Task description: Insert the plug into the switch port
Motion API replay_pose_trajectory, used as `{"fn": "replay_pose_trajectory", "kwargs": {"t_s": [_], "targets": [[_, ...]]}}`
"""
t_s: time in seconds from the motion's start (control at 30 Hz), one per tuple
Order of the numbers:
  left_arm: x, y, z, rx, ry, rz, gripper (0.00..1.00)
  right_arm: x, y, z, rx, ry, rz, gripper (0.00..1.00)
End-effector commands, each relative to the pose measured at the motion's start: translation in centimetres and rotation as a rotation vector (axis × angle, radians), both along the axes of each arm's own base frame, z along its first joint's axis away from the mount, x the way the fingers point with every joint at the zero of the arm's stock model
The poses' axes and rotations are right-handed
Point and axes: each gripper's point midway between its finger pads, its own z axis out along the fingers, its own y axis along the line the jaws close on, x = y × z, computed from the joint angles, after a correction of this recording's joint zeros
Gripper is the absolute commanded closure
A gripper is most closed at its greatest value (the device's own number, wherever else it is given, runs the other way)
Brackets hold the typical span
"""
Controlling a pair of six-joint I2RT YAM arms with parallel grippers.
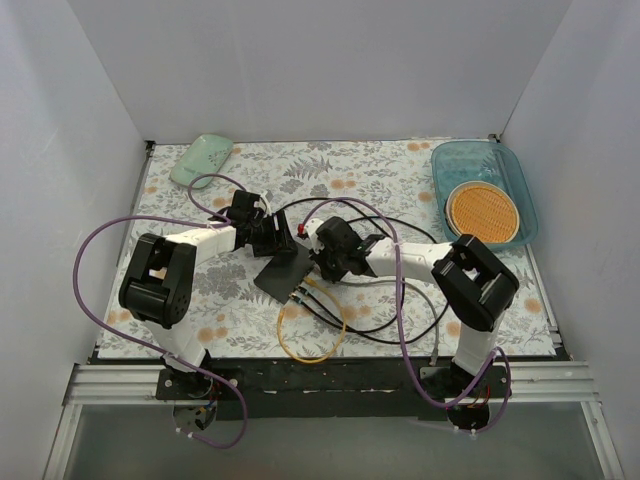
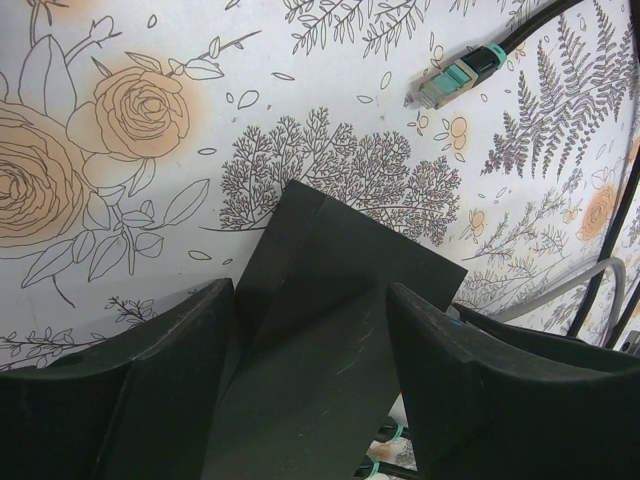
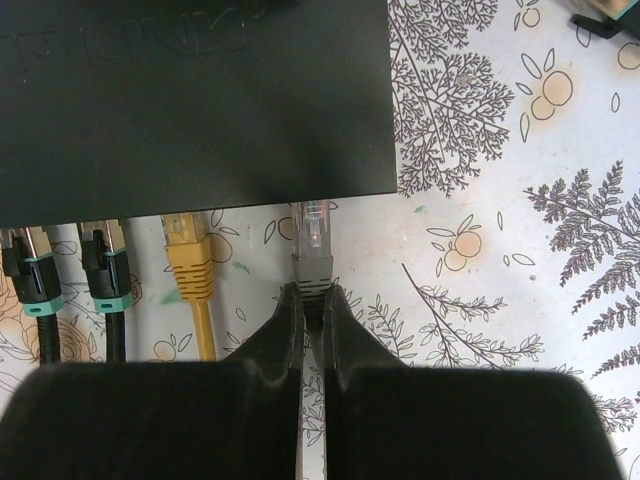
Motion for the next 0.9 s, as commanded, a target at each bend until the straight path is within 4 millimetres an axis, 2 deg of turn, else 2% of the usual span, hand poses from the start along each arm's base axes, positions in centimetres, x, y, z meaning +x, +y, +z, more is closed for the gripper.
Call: {"fn": "replay_pose_trajectory", "kwargs": {"t_s": [0.0,0.53,0.87], "targets": [[-0.5,-1.3,0.6,-0.068,0.022,-0.035,0.39,0.9,0.3,-0.6,-0.015,0.006,-0.033,0.99],[-0.3,-1.4,1.8,-0.074,0.008,-0.036,0.4,2.3,0.2,-1.0,-0.127,-0.003,-0.047,0.99],[-0.2,-1.4,2.4,-0.073,-0.008,-0.032,0.39,1.8,-0.1,-1.8,-0.152,0.02,-0.04,0.99]]}}
